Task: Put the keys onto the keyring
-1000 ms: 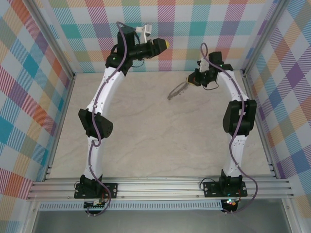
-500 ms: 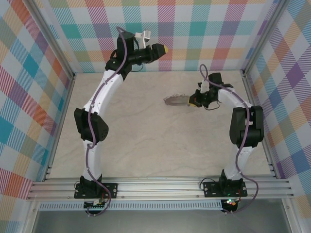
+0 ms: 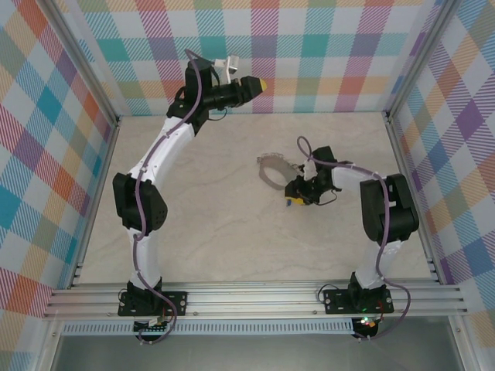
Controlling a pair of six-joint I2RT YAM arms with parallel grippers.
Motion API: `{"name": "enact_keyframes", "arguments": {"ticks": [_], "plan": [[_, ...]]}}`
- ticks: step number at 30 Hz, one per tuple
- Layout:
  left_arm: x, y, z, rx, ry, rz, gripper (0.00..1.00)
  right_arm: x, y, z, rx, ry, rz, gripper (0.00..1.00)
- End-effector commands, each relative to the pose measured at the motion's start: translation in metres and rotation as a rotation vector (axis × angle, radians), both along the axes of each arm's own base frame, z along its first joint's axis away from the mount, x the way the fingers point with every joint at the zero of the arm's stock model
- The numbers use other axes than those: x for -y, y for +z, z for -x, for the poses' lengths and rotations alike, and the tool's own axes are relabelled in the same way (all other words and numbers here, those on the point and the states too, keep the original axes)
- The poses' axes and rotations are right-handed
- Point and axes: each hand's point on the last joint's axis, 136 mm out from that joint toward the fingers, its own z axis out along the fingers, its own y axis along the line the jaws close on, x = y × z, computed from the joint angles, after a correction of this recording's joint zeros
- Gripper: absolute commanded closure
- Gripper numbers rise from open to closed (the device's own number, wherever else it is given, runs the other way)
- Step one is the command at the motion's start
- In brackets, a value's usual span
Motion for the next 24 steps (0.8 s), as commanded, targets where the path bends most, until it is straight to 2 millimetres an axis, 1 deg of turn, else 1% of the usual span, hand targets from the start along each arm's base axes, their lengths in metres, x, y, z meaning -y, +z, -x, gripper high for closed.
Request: {"name": "enact_keyframes", "arguments": {"ticks": [1, 3, 4, 5, 6, 7, 8, 9, 10, 11, 13, 16, 17, 20, 21, 22, 24], "plan": [[-0.009, 0.038, 0.016, 0.099, -0.005, 0.031, 0.43, 0.002, 0.025, 0.010, 0.071, 0.003, -0.009, 0.43], [-0.011, 0.038, 0.018, 0.099, 0.004, 0.027, 0.39, 0.008, 0.042, 0.016, 0.104, 0.006, 0.006, 0.31], [-0.012, 0.039, 0.020, 0.103, 0.009, 0.024, 0.36, 0.010, 0.054, 0.017, 0.129, 0.008, 0.010, 0.17], [-0.013, 0.038, 0.022, 0.105, 0.018, 0.016, 0.33, 0.012, 0.065, 0.018, 0.152, 0.003, 0.012, 0.08], [-0.016, 0.040, 0.025, 0.111, 0.033, 0.008, 0.29, 0.015, 0.079, 0.017, 0.180, -0.004, 0.007, 0.02], [-0.019, 0.042, 0.030, 0.124, 0.042, 0.000, 0.14, 0.018, 0.093, 0.015, 0.210, -0.015, 0.004, 0.00], [-0.022, 0.043, 0.033, 0.133, 0.059, -0.011, 0.06, 0.020, 0.106, 0.014, 0.237, -0.024, 0.002, 0.00], [-0.027, 0.043, 0.038, 0.144, 0.083, -0.027, 0.00, 0.023, 0.121, 0.011, 0.272, -0.035, -0.002, 0.00], [-0.032, 0.044, 0.042, 0.156, 0.106, -0.039, 0.00, 0.026, 0.133, 0.008, 0.304, -0.046, -0.001, 0.00], [-0.039, 0.040, 0.044, 0.159, 0.145, -0.058, 0.00, 0.031, 0.144, 0.004, 0.336, -0.061, 0.012, 0.00], [-0.058, 0.039, 0.052, 0.183, 0.235, -0.095, 0.00, 0.040, 0.167, -0.006, 0.400, -0.087, 0.035, 0.00], [-0.094, 0.031, 0.065, 0.257, 0.418, -0.162, 0.00, 0.058, 0.193, -0.023, 0.510, -0.142, 0.104, 0.00], [-0.110, 0.028, 0.071, 0.292, 0.493, -0.195, 0.00, 0.067, 0.200, -0.031, 0.553, -0.172, 0.134, 0.00], [-0.158, 0.014, 0.088, 0.408, 0.697, -0.338, 0.00, 0.097, 0.210, -0.051, 0.647, -0.287, 0.228, 0.00], [-0.175, 0.005, 0.093, 0.431, 0.765, -0.409, 0.00, 0.109, 0.209, -0.057, 0.671, -0.329, 0.271, 0.00], [-0.188, -0.003, 0.098, 0.442, 0.811, -0.472, 0.00, 0.119, 0.206, -0.062, 0.697, -0.362, 0.314, 0.00], [-0.215, -0.029, 0.105, 0.438, 0.880, -0.603, 0.00, 0.143, 0.198, -0.071, 0.775, -0.440, 0.421, 0.00]]}}
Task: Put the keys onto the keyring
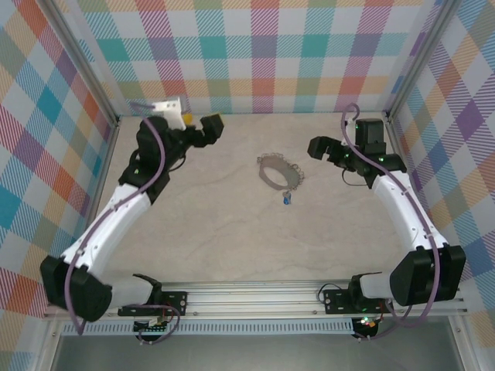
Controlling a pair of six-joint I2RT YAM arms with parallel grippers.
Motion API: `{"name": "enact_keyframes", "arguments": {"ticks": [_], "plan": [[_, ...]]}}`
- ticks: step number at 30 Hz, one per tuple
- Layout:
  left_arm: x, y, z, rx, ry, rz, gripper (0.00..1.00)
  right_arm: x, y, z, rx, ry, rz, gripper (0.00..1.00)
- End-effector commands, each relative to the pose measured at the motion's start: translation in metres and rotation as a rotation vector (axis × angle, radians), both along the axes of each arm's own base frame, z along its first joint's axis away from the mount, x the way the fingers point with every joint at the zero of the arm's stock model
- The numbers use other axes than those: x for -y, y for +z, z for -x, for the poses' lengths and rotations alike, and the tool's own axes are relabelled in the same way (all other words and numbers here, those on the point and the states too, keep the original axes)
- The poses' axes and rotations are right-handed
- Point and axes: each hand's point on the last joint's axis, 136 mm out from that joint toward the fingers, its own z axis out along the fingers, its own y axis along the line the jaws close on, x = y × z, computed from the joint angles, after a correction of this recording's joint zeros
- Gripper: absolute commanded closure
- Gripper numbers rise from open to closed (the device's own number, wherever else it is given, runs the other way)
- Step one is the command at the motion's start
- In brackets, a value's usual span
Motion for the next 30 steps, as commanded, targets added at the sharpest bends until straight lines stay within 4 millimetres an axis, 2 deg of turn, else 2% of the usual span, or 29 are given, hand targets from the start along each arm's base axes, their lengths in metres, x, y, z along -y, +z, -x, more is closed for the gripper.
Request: {"name": "enact_keyframes", "arguments": {"ticks": [1, 4, 8, 11, 15, 18, 19, 21, 24, 30], "plan": [[-0.063, -0.030, -0.003, 0.038, 0.284, -0.239, 0.00, 0.049, -0.006, -0.020, 0.154, -0.195, 0.188, 0.00], [-0.096, -0.076, 0.004, -0.014, 0.379, -0.297, 0.00, 0.073, -0.027, -0.022, 0.231, -0.275, 0.292, 0.00], [-0.130, -0.143, 0.013, -0.080, 0.460, -0.315, 0.00, 0.091, -0.061, -0.014, 0.187, -0.280, 0.446, 0.00], [-0.142, -0.192, 0.019, -0.143, 0.490, -0.329, 0.00, 0.098, -0.091, -0.011, 0.170, -0.264, 0.521, 0.00], [-0.152, -0.247, 0.020, -0.212, 0.505, -0.369, 0.00, 0.096, -0.125, -0.009, 0.216, -0.232, 0.530, 0.00], [-0.152, -0.263, 0.013, -0.224, 0.485, -0.373, 0.00, 0.092, -0.140, -0.008, 0.265, -0.207, 0.499, 0.00], [-0.151, -0.262, 0.008, -0.210, 0.473, -0.375, 0.00, 0.088, -0.141, -0.009, 0.244, -0.188, 0.470, 0.00], [-0.148, -0.276, 0.001, -0.238, 0.426, -0.366, 0.00, 0.082, -0.133, -0.014, 0.340, -0.173, 0.384, 0.00], [-0.144, -0.293, -0.001, -0.241, 0.400, -0.366, 0.00, 0.078, -0.149, -0.013, 0.367, -0.154, 0.365, 0.00], [-0.146, -0.298, -0.005, -0.274, 0.362, -0.336, 0.00, 0.078, -0.154, -0.014, 0.364, -0.132, 0.343, 0.00]]}}
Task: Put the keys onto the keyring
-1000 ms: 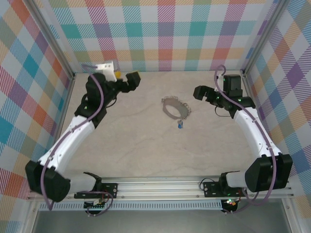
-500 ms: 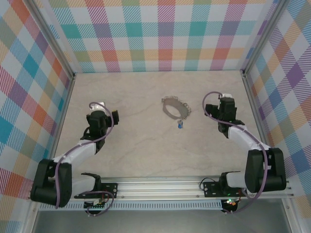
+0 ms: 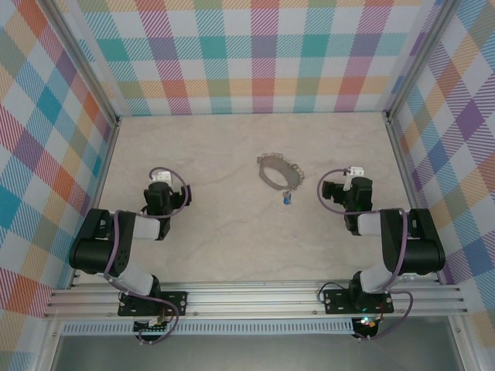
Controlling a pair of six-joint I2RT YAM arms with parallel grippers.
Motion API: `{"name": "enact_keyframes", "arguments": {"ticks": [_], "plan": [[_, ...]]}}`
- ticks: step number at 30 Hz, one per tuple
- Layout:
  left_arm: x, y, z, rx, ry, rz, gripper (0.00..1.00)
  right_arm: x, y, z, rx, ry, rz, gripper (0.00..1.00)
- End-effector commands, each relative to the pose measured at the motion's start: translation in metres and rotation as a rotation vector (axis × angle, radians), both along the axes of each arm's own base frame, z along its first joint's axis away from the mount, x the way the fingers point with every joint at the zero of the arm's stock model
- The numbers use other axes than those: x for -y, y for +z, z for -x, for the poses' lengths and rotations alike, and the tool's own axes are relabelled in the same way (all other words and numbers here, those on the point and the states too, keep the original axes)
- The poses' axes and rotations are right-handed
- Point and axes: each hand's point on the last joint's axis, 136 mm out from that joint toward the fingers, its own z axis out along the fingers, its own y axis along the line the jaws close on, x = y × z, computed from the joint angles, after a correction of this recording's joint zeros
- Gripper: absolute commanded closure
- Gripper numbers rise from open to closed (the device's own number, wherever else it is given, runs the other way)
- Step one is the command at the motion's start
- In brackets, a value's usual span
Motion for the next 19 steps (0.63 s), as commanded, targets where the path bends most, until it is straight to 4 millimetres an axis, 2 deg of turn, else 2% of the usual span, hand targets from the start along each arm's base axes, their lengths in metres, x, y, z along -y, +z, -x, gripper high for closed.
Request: {"name": "enact_keyframes", "arguments": {"ticks": [1, 13, 15, 19], "plan": [[0.002, 0.022, -0.016, 0.082, -0.027, 0.035, 0.00, -0.006, 0.027, -0.012, 0.115, 0.038, -0.022, 0.00], [0.002, 0.023, -0.015, 0.090, -0.031, 0.032, 0.00, -0.006, 0.027, -0.010, 0.122, 0.042, -0.017, 0.00], [0.002, 0.023, -0.015, 0.089, -0.030, 0.032, 0.00, -0.017, 0.026, -0.013, 0.103, 0.108, -0.026, 0.00], [0.002, 0.022, -0.014, 0.089, -0.031, 0.032, 0.00, -0.017, 0.027, -0.012, 0.112, 0.112, -0.028, 0.00]]}}
